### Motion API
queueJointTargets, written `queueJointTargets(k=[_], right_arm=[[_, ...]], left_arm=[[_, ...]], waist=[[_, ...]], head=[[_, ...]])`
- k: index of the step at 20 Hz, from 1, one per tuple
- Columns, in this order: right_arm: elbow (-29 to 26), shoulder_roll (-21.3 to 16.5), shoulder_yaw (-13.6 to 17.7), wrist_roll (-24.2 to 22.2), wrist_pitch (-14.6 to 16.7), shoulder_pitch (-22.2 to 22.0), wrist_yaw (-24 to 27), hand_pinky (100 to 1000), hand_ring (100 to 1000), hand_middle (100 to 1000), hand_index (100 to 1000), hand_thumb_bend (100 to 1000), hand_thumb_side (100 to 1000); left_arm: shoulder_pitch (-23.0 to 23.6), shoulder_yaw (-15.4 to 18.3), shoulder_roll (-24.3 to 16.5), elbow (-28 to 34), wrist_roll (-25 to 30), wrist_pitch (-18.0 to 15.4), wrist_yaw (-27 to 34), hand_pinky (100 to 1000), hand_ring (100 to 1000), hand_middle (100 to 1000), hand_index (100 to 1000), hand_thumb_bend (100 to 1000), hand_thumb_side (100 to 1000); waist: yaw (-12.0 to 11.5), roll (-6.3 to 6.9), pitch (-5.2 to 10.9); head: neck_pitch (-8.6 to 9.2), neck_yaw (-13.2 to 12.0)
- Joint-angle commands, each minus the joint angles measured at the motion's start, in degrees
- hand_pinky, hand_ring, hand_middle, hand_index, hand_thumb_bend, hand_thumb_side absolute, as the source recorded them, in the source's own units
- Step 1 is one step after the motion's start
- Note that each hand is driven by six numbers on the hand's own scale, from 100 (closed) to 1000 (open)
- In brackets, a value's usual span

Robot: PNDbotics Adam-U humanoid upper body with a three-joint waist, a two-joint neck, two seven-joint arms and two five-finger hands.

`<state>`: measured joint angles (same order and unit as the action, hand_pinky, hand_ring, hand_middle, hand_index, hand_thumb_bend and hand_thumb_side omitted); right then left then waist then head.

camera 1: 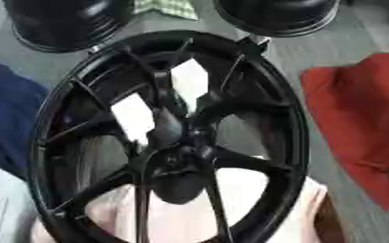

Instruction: Pull the pin out of the wheel hub.

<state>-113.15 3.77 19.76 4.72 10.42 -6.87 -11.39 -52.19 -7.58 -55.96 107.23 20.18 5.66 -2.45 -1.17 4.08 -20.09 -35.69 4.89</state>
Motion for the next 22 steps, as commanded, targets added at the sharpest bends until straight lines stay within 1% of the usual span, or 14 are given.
queueJointTargets(k=[1,8,13,15,19,21,22], right_arm=[[-1.44,-0.41,0.11,0.12,-0.16,0.04,0.0,677,647,491,673,100,863],[-1.44,-0.47,0.07,0.12,-0.41,0.08,-0.1,677,647,491,673,100,864],[-1.44,-0.62,0.14,0.21,-0.66,0.13,-0.2,677,646,491,673,100,865],[-1.44,-0.7,0.15,0.22,-0.77,0.2,-0.2,677,646,491,673,100,866],[-1.44,-0.72,0.08,0.17,-0.81,0.09,-0.19,677,646,491,673,100,865],[-1.44,-0.67,0.04,0.13,-0.81,-0.03,-0.25,677,646,491,673,100,865],[-1.44,-0.65,0.04,0.12,-0.81,-0.07,-0.29,677,646,490,673,100,865]], left_arm=[[-0.38,0.48,-2.46,1.01,0.47,-0.02,0.38,719,624,591,728,363,375],[0.14,0.05,-2.88,2.06,1.02,0.37,0.15,722,627,594,729,370,386],[1.18,-0.89,-4.2,5.24,3.25,0.23,-0.02,733,641,605,736,374,377],[1.63,-1.45,-4.67,6.75,5.45,-1.54,0.8,743,654,617,745,373,367],[1.5,-2.48,-5.04,7.32,11.75,-7.77,2.59,767,690,652,775,382,345],[1.21,-2.87,-5.07,7.35,15.11,-10.32,3.36,774,703,667,786,390,349],[1.08,-3.06,-5.07,7.35,16.73,-11.25,3.83,782,719,685,796,409,362]], waist=[[-0.09,-0.11,0.95],[-0.12,-0.03,0.96],[-0.51,0.12,1.01],[-0.58,0.21,1.01],[-0.36,0.25,1.14],[-0.24,0.26,1.2],[-0.19,0.28,1.23]], head=[[0.2,0.0],[-0.19,0.06],[-0.23,0.08],[-0.2,0.14],[-0.08,0.33],[-0.02,0.41],[-0.01,0.42]])
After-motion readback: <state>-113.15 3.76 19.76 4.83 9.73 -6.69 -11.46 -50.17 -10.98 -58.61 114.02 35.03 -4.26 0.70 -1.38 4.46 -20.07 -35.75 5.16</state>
